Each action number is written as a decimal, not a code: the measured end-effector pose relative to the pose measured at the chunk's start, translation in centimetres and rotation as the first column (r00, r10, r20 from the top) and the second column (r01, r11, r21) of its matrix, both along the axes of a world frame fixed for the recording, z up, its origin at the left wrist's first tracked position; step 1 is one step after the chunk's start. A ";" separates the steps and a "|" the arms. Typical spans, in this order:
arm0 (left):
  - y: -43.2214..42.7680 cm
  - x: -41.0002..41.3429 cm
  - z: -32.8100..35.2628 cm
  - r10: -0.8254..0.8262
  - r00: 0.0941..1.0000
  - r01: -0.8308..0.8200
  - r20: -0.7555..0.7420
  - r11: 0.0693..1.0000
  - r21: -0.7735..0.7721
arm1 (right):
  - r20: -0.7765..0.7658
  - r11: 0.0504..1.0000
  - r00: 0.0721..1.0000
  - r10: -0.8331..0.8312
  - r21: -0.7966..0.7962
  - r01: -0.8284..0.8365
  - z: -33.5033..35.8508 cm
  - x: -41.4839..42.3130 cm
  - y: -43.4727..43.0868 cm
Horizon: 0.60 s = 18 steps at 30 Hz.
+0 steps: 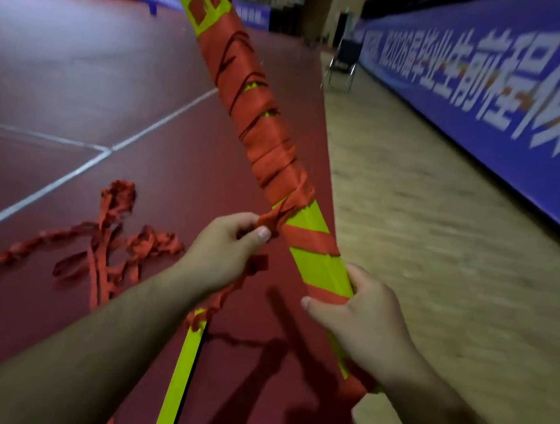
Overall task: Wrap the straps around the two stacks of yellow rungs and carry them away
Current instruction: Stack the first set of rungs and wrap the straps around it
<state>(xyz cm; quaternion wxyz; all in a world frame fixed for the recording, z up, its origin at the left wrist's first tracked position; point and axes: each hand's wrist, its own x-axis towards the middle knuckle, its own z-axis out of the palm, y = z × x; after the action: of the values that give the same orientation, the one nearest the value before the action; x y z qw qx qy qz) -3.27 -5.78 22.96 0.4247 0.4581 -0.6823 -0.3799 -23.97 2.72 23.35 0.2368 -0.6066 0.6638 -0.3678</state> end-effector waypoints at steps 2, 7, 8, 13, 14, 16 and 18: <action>-0.3 -0.4 6.2 -0.001 1.000 0.002 0.006 0.990 -0.143 | -0.018 0.993 1.000 -0.010 -0.117 0.008 5.7 -0.3 0.2; 1.8 -1.7 22.1 0.004 0.998 -0.029 -0.057 0.895 -0.446 | -0.052 0.937 0.999 -0.005 -0.349 -0.014 20.1 -1.3 2.7; 2.6 -2.1 24.5 -0.007 0.996 -0.037 -0.090 0.881 -0.472 | -0.058 0.924 0.998 -0.007 -0.381 -0.016 22.1 -1.4 3.4; 8.2 -3.6 34.3 -0.133 0.966 -0.009 -0.223 0.842 -0.540 | -0.024 0.834 0.999 0.024 -0.551 -0.033 30.0 -1.4 7.5; 9.1 -3.8 35.1 -0.150 0.962 0.004 -0.226 0.841 -0.542 | -0.014 0.830 1.000 0.026 -0.558 -0.029 30.7 -1.4 8.2; 10.3 -4.4 35.5 -0.170 0.953 0.019 -0.252 0.860 -0.509 | -0.001 0.833 1.000 0.018 -0.554 -0.015 31.2 -1.7 9.4; 10.4 -4.8 33.8 -0.167 0.939 0.021 -0.301 0.901 -0.433 | 0.007 0.857 1.000 0.004 -0.516 0.000 30.4 -1.9 10.0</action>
<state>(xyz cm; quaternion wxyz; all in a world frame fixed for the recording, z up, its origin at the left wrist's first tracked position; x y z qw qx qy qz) -8.11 4.65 56.77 0.6032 0.2506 -0.6887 -0.3148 -25.91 12.70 53.73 0.0687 -0.6470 0.5396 -0.5343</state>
